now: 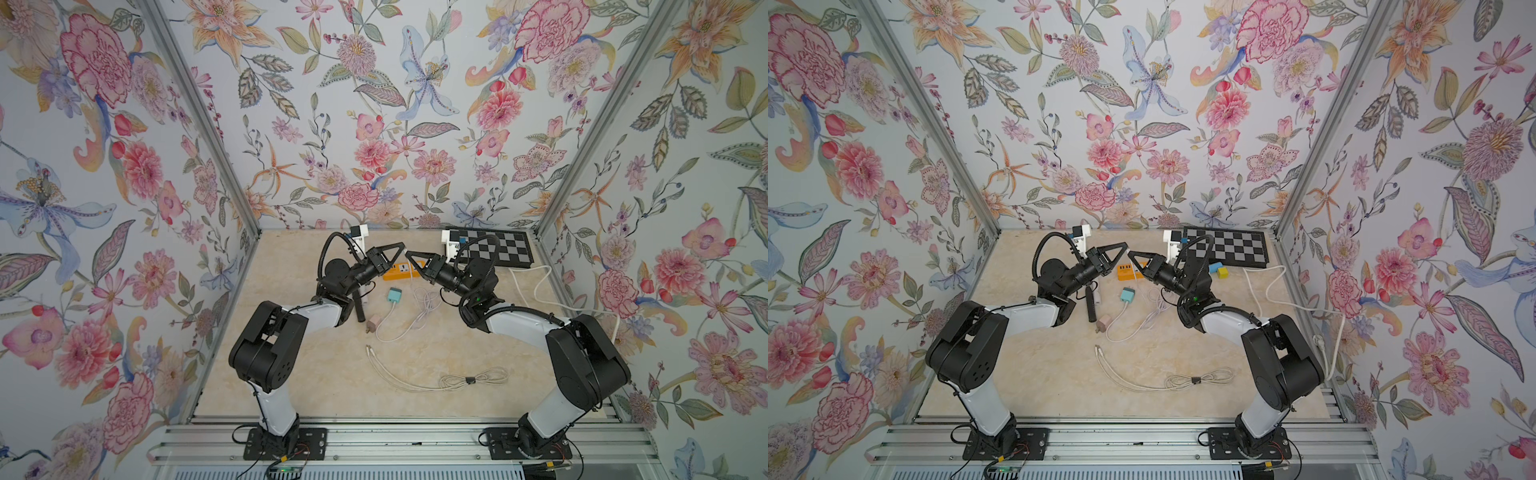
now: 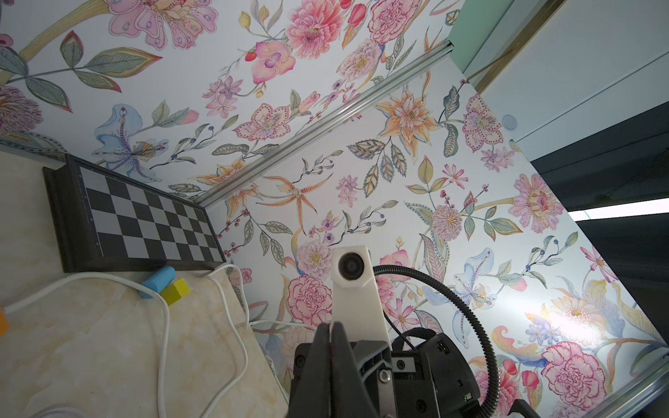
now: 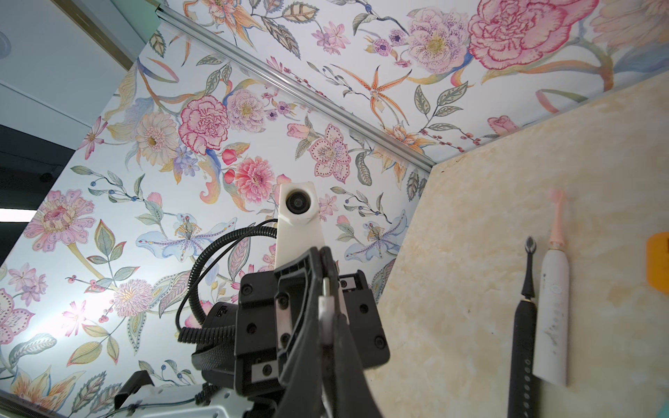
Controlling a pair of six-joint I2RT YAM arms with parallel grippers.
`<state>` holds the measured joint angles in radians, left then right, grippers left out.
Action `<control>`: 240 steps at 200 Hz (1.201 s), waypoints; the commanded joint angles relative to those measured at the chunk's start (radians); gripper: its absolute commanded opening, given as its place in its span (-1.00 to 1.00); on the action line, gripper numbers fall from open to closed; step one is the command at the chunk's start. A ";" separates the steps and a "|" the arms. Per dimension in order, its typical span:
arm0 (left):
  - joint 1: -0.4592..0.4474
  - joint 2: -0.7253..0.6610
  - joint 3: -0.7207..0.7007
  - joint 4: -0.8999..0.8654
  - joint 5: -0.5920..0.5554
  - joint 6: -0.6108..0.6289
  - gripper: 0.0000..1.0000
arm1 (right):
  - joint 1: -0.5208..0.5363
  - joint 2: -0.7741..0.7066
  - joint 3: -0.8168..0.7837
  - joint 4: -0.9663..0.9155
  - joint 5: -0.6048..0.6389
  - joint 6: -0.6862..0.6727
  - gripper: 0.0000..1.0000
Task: Charge the electric toothbrush
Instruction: Pick up the charging cable from the center of the board, then pick up the electric toothbrush from the center of the board.
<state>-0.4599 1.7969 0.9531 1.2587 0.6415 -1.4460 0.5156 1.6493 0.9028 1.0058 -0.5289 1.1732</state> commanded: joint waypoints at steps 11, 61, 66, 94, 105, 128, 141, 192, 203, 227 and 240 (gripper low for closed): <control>-0.008 -0.077 0.004 -0.179 -0.065 0.187 -0.58 | -0.004 -0.041 0.017 -0.060 0.013 -0.078 -1.00; 0.004 -0.275 0.099 -0.956 -0.455 0.683 0.02 | -0.047 -0.123 0.055 -0.559 0.004 -0.368 -1.00; 0.003 -0.275 0.123 -1.041 -0.501 0.725 0.02 | -0.048 -0.131 0.071 -0.638 0.010 -0.414 -1.00; 0.003 -0.240 0.231 -1.395 -0.673 0.883 -0.03 | -0.057 -0.137 0.147 -0.934 -0.013 -0.574 -1.00; 0.003 -0.202 0.230 -1.440 -0.703 0.900 -0.04 | -0.064 -0.134 0.154 -0.972 -0.038 -0.591 -1.00; 0.003 -0.164 0.231 -1.469 -0.708 0.881 -0.06 | -0.069 -0.116 0.176 -1.035 -0.062 -0.599 -1.00; 0.004 -0.135 0.228 -1.447 -0.704 0.851 -0.07 | -0.068 -0.101 0.187 -1.063 -0.060 -0.590 -1.00; 0.003 0.086 0.367 -1.448 -0.775 0.738 -0.13 | -0.060 -0.086 0.188 -1.081 -0.065 -0.557 -1.00; 0.004 0.151 0.436 -1.502 -0.788 0.738 -0.18 | -0.058 -0.090 0.185 -1.081 -0.065 -0.559 -1.00; 0.003 0.279 0.583 -1.641 -0.806 0.760 -0.22 | -0.060 -0.095 0.177 -1.085 -0.055 -0.572 -1.00; 0.003 0.308 0.596 -1.657 -0.807 0.753 -0.22 | -0.063 -0.094 0.175 -1.085 -0.048 -0.575 -1.00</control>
<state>-0.4603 2.0468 1.4849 -0.2691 -0.1154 -0.6804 0.4530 1.5593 1.0706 -0.0582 -0.5797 0.6231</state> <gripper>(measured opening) 0.389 0.067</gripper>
